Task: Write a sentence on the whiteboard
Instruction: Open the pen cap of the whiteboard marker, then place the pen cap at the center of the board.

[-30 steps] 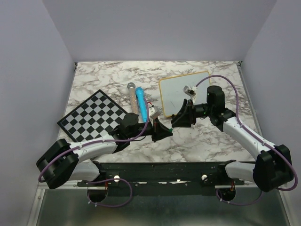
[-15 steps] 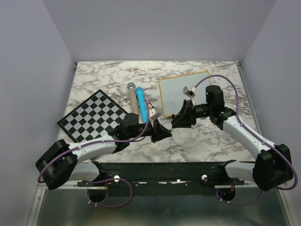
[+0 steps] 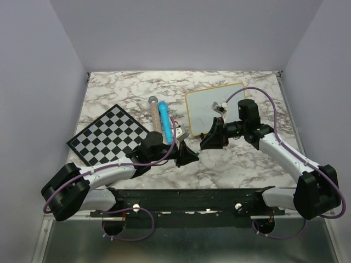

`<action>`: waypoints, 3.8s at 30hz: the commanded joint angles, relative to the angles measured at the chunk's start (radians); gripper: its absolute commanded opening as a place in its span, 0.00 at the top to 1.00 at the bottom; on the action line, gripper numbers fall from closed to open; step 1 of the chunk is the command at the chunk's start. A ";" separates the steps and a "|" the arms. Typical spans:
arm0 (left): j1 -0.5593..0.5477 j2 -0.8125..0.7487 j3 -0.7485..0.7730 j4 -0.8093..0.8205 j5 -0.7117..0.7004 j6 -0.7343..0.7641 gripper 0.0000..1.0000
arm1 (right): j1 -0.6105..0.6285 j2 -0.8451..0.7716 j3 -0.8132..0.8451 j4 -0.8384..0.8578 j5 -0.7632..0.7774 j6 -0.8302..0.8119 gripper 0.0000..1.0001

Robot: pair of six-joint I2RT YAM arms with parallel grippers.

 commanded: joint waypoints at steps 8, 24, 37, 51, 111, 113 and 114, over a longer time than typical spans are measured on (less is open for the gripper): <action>0.009 -0.030 0.027 0.001 0.005 0.028 1.00 | 0.005 0.043 0.053 -0.102 -0.003 -0.087 0.63; 0.017 -0.026 0.018 -0.005 0.019 0.029 1.00 | 0.003 0.023 0.066 -0.102 -0.014 -0.076 0.56; 0.021 -0.032 0.004 -0.021 0.029 0.037 1.00 | -0.021 0.018 0.070 -0.101 -0.020 -0.064 0.57; 0.026 -0.017 0.009 -0.025 0.045 0.040 1.00 | -0.020 0.026 0.069 -0.101 -0.041 -0.063 0.62; 0.012 0.296 0.058 -0.330 -0.587 -0.236 0.93 | -0.175 -0.143 0.050 -0.136 0.338 -0.076 0.99; 0.012 0.301 0.065 -0.352 -0.605 -0.239 0.86 | -0.175 -0.143 0.050 -0.136 0.335 -0.076 0.99; 0.012 0.301 0.068 -0.370 -0.616 -0.239 0.84 | -0.175 -0.141 0.052 -0.136 0.335 -0.076 0.99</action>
